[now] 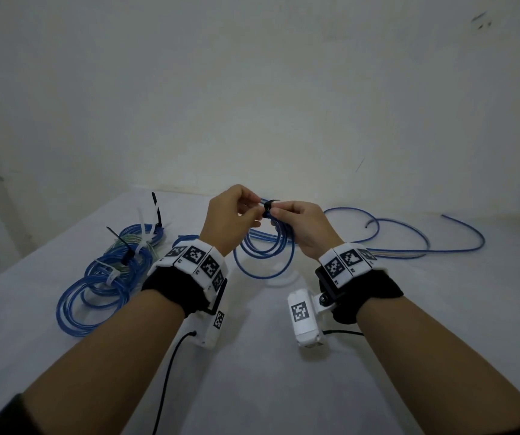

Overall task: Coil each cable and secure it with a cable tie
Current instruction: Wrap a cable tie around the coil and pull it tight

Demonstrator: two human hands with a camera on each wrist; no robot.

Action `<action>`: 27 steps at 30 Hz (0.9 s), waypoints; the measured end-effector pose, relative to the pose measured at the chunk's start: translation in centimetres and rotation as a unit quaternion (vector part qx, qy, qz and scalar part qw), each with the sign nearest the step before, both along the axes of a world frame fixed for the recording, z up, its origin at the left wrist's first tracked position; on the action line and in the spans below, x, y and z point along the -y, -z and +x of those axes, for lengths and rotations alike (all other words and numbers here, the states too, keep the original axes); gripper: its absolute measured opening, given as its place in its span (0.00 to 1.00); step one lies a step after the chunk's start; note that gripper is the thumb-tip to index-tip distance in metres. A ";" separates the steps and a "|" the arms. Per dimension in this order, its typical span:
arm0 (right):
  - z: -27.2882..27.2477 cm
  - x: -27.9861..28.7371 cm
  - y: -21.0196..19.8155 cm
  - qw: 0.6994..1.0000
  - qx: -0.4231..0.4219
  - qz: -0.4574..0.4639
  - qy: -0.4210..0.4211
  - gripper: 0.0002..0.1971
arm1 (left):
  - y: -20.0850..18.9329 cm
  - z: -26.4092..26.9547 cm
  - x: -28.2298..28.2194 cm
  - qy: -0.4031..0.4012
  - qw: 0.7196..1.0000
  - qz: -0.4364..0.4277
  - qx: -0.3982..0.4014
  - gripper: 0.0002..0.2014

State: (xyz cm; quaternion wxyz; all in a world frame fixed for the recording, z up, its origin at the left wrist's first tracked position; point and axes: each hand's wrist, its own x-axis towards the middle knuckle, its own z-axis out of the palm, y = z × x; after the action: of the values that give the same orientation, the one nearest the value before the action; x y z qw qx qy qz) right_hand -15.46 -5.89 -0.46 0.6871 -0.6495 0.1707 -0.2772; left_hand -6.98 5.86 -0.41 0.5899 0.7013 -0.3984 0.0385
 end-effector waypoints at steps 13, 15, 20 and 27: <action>-0.7 1.1 -0.7 0.997 0.046 0.054 -0.027 0.07 | -0.9 1.1 0.5 -0.031 0.972 0.194 -0.129 0.28; -0.7 1.4 -0.7 0.995 0.064 0.078 -0.018 0.06 | -0.6 1.5 0.3 -0.009 0.952 0.238 -0.191 0.31; -0.7 1.6 -0.8 0.995 0.068 0.073 -0.005 0.09 | 0.1 0.8 0.1 0.064 0.930 0.194 -0.305 0.22; -1.0 2.1 -0.2 0.994 0.047 0.100 -0.024 0.12 | -0.2 1.8 0.2 0.012 0.951 0.092 -0.295 0.15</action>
State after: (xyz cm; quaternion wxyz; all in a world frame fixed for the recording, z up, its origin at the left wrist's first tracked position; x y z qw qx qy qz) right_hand -16.50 -7.95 -0.21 0.7624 -0.5676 0.1499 -0.2723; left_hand -5.21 5.71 -0.24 0.6145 0.7278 -0.2164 -0.2142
